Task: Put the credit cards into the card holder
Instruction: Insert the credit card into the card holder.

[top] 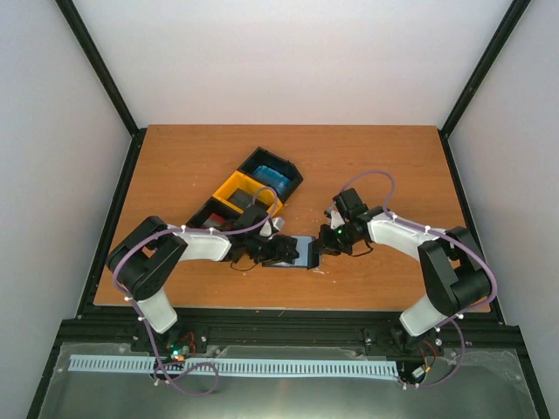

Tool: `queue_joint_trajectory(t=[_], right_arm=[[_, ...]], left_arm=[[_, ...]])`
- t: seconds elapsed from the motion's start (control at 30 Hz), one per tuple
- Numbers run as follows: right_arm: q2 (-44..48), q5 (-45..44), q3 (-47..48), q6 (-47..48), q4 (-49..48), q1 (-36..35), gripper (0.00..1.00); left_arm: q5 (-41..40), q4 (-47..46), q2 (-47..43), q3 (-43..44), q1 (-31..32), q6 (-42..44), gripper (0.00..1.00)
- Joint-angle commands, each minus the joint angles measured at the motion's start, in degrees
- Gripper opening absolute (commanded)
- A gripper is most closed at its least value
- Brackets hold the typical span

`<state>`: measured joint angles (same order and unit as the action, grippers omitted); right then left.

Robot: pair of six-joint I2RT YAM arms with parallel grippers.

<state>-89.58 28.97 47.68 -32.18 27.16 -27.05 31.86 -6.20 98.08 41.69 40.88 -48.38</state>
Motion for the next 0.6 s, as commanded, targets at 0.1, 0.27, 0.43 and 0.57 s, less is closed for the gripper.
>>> queue_joint_trajectory(t=[0.1, 0.27, 0.43, 0.57], right_arm=[[1.1, 0.2, -0.2, 0.0, -0.7, -0.2, 0.03], [1.1, 0.7, -0.2, -0.2, -1.1, -0.1, 0.03], [1.2, 0.9, -0.4, -0.2, -1.2, -0.2, 0.03], [1.2, 0.9, -0.5, -0.4, -1.3, -0.2, 0.03]], left_arm=[[-6.6, 6.1, -5.2, -0.1, 0.5, 2.3, 0.59], [-6.0, 7.7, -3.7, 0.3, 0.5, 3.1, 0.59], [-6.7, 8.9, -3.6, 0.7, 0.5, 3.4, 0.57], [-9.6, 11.2, -3.7, 1.8, 0.8, 4.1, 0.56]])
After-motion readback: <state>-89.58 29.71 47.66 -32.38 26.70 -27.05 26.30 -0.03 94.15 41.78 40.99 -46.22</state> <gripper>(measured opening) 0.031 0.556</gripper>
